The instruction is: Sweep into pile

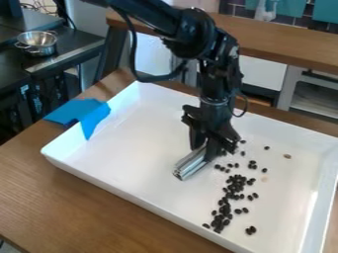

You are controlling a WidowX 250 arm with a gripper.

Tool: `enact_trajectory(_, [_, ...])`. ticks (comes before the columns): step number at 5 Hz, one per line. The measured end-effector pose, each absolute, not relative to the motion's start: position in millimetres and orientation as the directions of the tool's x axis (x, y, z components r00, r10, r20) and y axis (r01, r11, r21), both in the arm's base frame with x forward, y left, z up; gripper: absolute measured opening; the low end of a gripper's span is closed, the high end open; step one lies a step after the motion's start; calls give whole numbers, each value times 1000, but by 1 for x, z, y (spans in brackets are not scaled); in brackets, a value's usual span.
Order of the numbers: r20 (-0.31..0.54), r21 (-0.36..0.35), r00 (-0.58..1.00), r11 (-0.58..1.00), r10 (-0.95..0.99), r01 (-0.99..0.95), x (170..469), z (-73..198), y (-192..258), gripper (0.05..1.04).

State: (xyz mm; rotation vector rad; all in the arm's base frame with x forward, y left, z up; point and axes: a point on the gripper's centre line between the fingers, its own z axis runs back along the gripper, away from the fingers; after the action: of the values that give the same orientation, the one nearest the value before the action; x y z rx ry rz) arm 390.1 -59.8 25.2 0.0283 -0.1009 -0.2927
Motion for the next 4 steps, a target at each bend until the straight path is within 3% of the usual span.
enact_trajectory(4, [5, -22, 917, 916, -400, 400, 355, 28, -95, 367])
